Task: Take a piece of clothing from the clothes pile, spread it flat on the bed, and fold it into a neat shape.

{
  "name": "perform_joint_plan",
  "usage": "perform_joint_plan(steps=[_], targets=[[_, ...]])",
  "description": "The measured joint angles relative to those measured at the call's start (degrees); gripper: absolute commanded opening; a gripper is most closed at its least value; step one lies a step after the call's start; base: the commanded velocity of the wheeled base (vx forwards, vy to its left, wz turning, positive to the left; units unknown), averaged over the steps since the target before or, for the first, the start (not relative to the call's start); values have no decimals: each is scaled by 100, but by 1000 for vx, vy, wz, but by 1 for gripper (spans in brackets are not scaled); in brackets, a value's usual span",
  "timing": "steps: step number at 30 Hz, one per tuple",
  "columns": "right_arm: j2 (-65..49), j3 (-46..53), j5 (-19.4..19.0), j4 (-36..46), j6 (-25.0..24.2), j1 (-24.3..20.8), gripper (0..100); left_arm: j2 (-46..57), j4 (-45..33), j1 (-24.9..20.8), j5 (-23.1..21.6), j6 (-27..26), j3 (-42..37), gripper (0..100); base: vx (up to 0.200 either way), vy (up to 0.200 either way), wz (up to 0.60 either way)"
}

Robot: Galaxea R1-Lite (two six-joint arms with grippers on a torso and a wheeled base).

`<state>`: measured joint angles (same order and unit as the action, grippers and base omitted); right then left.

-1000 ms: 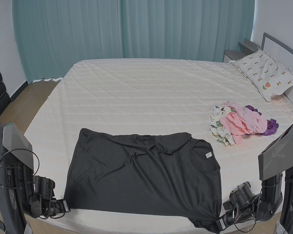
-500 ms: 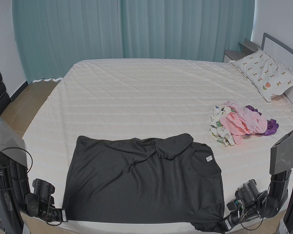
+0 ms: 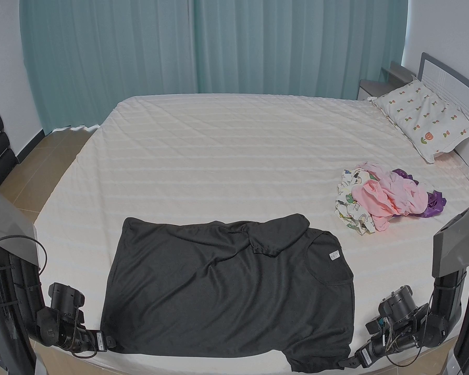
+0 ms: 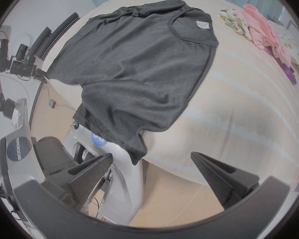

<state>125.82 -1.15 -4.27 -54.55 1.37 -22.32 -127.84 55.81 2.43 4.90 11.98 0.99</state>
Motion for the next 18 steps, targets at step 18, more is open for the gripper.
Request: perform_joint_plan(steps=[18], targets=[[-462,-1820,134,-2,-2383,333,100,452,240,252,-746,1407,736,100,0,0,0]])
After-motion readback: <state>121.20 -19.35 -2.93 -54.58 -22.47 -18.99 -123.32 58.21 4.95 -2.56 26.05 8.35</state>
